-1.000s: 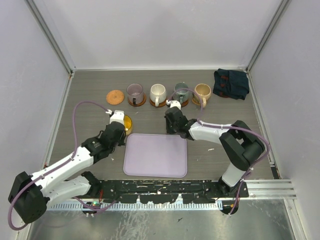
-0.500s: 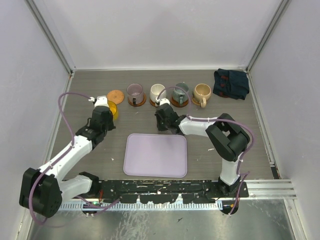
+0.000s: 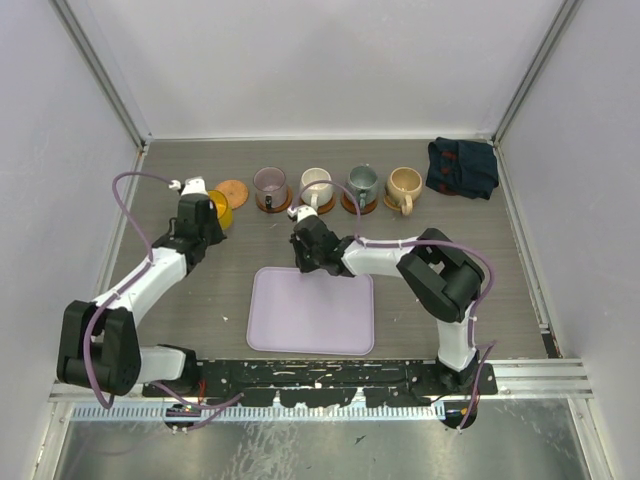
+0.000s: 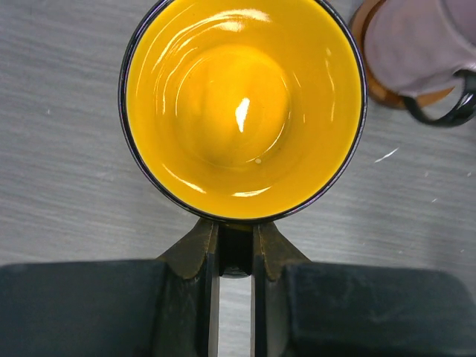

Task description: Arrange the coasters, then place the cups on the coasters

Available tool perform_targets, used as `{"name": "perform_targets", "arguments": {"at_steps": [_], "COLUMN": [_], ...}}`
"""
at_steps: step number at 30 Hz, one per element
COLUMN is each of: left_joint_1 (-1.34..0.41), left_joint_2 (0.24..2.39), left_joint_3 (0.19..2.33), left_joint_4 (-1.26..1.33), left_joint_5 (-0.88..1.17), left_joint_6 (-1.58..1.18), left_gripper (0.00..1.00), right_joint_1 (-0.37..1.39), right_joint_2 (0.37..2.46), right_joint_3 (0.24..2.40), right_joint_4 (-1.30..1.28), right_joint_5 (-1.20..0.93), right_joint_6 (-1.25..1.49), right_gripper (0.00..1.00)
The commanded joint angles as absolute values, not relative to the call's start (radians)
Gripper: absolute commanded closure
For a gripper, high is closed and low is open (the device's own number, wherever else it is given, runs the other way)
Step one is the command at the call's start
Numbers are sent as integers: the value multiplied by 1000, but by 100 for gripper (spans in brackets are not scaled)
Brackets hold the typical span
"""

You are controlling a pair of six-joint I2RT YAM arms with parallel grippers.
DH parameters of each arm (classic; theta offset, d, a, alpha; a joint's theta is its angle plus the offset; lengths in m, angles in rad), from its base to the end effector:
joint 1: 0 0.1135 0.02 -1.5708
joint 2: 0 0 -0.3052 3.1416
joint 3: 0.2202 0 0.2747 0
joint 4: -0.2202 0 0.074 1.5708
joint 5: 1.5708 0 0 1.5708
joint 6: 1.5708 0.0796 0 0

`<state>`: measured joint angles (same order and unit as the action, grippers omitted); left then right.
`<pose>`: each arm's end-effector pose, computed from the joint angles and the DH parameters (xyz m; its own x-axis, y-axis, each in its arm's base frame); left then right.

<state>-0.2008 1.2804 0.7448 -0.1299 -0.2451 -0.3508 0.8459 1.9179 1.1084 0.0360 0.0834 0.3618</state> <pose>0.3103 -0.0434 0.2273 -0.5704 -0.2241 -0.7902 -0.2018 0.9708 -0.1296 0.3112 0.3414 0.1407 -0.6833 -0.2394 -0.6898 -0.4967 0.8448 0.1988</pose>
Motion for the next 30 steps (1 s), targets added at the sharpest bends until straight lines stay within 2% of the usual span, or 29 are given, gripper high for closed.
{"name": "perform_targets", "arguments": {"at_steps": [1,25,30], "left_joint_1": [-192,-139,-127], "left_joint_2": [1307,1531,1591], "left_joint_3": [853,997,1022], "left_joint_4": [49,125,205], "left_joint_5": [-235,-188,-157], "left_joint_6": [-346,-299,-292], "left_gripper": [100,100,100], "right_joint_1": [867,885,886], "right_joint_2": [1903,1891,1899], "right_joint_3": [1122,1112,1114], "right_joint_4": [39,23,23], "right_joint_5": [77,77,76], "right_joint_6": [352,359,362], "right_gripper": [87,89,88]}}
